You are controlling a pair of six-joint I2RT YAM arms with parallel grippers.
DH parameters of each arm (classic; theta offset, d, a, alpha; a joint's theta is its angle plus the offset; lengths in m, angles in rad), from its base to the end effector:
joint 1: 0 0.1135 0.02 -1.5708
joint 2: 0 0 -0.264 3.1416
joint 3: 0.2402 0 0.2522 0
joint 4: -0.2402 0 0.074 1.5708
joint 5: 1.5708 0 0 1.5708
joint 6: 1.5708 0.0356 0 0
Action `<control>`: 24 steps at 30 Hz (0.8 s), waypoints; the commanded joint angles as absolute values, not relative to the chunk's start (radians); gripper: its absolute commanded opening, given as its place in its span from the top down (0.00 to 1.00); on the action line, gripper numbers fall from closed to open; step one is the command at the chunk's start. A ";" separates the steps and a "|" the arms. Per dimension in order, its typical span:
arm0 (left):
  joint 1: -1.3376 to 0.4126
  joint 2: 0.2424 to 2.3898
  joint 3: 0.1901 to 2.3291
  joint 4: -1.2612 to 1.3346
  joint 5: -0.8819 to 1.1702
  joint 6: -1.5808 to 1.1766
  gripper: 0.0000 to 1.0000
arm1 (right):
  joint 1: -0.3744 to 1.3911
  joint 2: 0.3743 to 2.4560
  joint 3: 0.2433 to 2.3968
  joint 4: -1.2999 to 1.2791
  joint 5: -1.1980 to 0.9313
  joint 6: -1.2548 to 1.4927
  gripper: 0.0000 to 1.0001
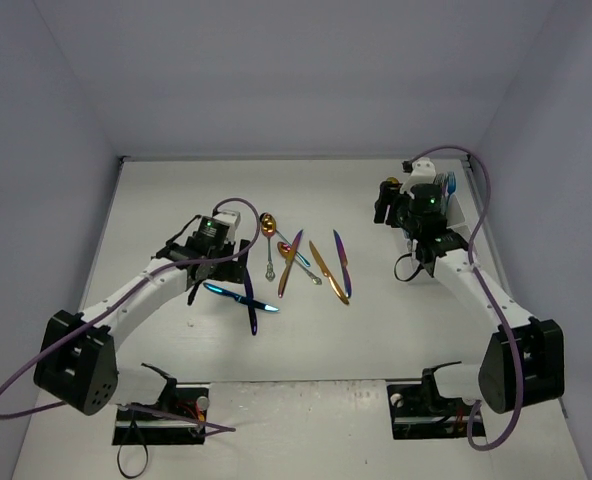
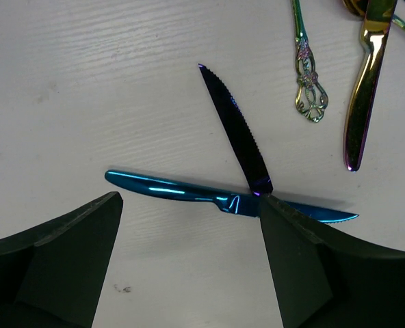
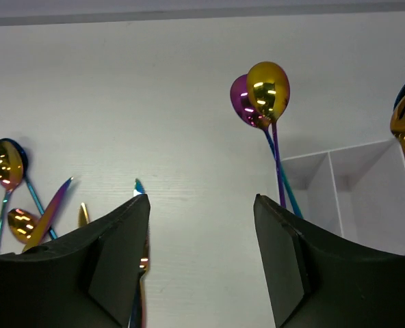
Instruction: Sort the eating utensils into containers
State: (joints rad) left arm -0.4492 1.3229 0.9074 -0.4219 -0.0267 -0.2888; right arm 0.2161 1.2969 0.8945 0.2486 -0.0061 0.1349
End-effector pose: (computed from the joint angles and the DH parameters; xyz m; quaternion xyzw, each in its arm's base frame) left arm 0.2499 -0.1194 0.2440 0.0700 0.9308 -0.1177 0.3389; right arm 0.2986 0.0658 0.3101 -0.0328 0.7586 0.1159 0.6403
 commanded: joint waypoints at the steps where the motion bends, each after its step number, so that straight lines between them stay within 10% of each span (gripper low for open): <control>1: -0.443 1.403 1.036 -0.391 0.000 -0.417 0.22 | 0.221 1.191 0.873 0.188 -0.035 0.260 0.36; 10: -0.469 1.691 1.301 -0.388 -0.061 -0.542 0.22 | 0.221 1.060 0.801 0.112 -0.043 0.339 0.15; 24: -0.518 1.993 1.545 -0.421 -0.148 -0.583 0.36 | 0.219 0.907 0.749 0.004 -0.049 0.374 0.09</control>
